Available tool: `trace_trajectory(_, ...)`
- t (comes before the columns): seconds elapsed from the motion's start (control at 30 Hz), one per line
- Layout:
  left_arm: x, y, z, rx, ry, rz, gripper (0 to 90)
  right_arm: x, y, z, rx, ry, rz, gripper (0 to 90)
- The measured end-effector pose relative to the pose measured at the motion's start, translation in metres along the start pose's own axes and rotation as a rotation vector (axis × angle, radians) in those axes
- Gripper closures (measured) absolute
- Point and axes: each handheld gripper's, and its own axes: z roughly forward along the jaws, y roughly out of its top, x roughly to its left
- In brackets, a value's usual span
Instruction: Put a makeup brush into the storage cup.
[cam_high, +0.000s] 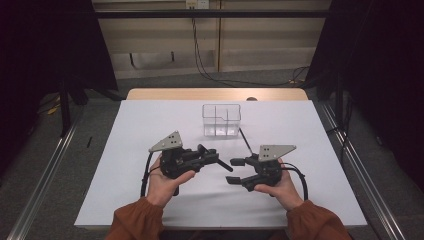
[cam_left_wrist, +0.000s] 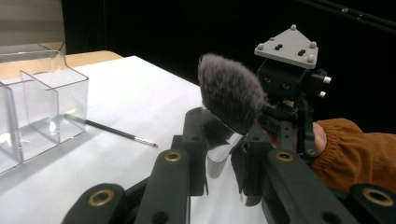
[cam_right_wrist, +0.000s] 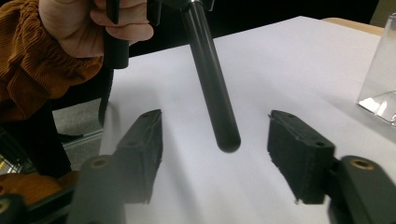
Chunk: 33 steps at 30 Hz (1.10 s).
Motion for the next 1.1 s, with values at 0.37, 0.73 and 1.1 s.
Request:
trace_trajectory(0.37,0.004,0.008,-0.010,0.028,0.024,0.001,77.5,0.000,0.001,-0.002,-0.015,-0.007,0.022,16.4)
trace_trajectory(0.73,0.008,0.014,-0.019,0.083,0.044,0.003,77.8,-0.003,-0.001,-0.004,-0.024,-0.007,0.026,6.6)
trace_trajectory(1.1,0.008,0.030,-0.010,0.217,0.025,0.063,77.8,-0.002,-0.003,0.000,0.007,-0.030,0.028,7.8)
